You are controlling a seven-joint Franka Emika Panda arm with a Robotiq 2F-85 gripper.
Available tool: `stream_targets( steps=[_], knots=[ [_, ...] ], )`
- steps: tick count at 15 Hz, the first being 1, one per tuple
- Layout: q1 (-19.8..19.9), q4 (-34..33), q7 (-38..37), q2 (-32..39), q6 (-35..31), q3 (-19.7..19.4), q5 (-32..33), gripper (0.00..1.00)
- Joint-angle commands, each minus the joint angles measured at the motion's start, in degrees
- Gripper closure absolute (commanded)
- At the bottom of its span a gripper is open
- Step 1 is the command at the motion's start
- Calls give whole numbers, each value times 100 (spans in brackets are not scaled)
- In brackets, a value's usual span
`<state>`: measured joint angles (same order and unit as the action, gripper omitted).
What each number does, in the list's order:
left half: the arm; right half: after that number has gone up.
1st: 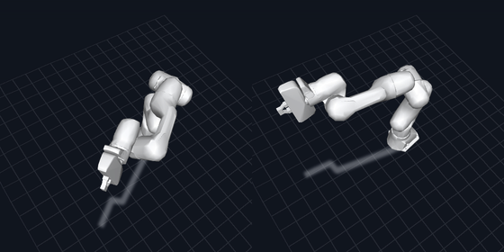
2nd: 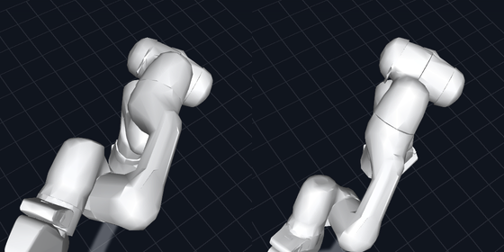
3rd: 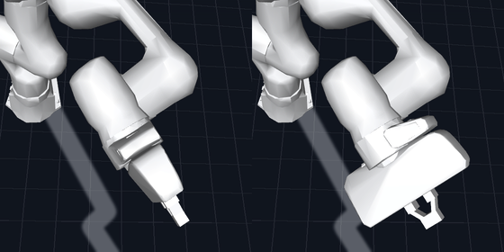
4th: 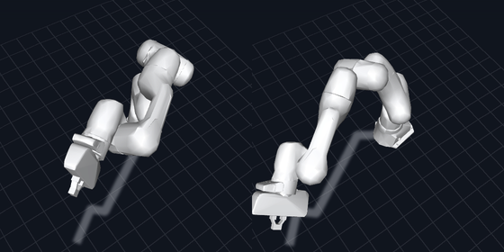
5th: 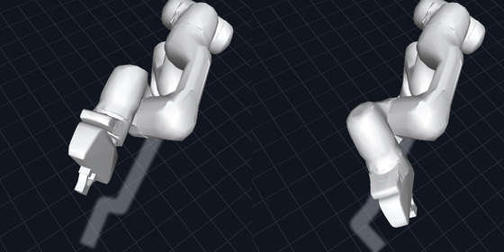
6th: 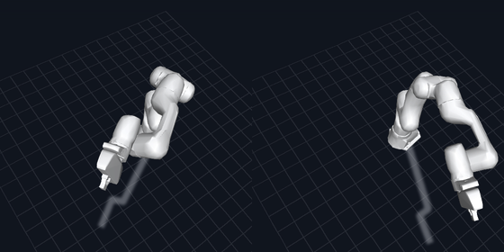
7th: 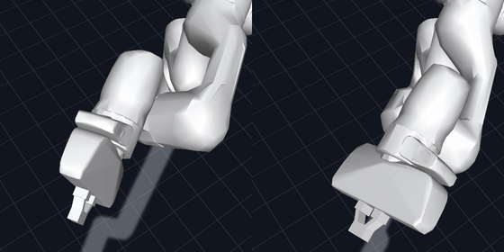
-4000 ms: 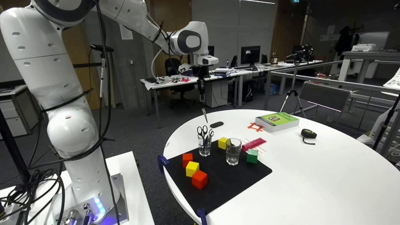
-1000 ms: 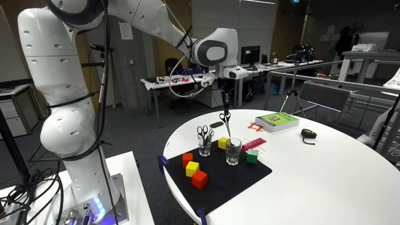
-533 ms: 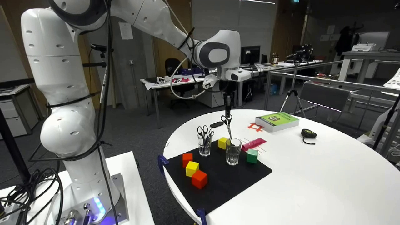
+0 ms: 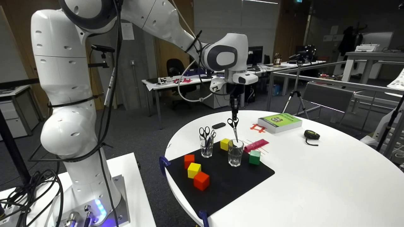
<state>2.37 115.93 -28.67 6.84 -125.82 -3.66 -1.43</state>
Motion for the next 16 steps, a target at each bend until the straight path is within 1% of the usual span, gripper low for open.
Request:
stream_targets(
  steps=[1,16],
  knots=[
    [-9,-373,-26,289,62,-41,-79,98],
    [-24,-916,73,927,440,-36,-477,98]
  ],
)
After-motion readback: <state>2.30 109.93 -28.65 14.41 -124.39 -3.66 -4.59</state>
